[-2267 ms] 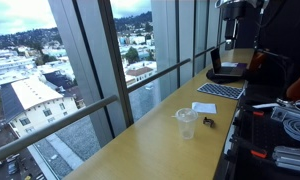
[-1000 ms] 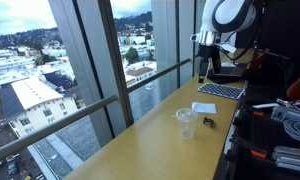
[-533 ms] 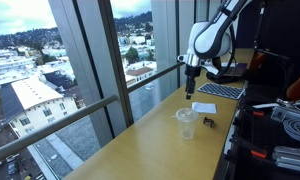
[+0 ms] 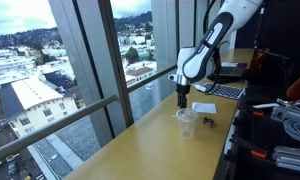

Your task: Put the straw in the plastic cup

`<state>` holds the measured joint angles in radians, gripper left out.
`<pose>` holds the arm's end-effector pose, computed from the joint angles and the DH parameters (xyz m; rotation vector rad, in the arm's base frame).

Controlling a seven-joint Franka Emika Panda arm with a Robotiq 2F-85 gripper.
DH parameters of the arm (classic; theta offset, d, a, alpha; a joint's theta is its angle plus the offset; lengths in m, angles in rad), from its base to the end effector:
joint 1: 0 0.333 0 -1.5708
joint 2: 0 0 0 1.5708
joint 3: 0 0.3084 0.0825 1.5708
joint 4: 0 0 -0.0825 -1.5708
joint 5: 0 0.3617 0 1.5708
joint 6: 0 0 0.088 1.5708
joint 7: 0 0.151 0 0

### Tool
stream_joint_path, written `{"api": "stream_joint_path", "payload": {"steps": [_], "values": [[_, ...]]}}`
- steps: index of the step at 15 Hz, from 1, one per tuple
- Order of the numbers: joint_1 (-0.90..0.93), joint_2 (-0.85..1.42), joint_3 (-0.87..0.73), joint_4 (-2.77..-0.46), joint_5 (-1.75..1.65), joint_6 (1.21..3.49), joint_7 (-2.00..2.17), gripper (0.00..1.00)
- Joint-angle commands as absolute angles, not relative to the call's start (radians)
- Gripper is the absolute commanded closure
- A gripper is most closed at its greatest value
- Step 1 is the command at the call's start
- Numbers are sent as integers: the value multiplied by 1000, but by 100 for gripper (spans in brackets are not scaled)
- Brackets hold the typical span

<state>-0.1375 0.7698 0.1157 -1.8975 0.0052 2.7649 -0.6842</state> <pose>0.6159 -0.0127 0.0741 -2.9470 -0.9459 -0.1917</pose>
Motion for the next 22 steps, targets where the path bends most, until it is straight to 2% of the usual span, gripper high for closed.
{"api": "stream_joint_path", "payload": {"steps": [1,12,14,22], "values": [[-132,840,106,-1822,-71,2755,-661,0],[33,819,-58,-1916,-277,2845,-374,0],[24,821,-51,-1913,-276,2831,-357,26],[-40,829,1,-1873,-244,2769,-364,86]]}}
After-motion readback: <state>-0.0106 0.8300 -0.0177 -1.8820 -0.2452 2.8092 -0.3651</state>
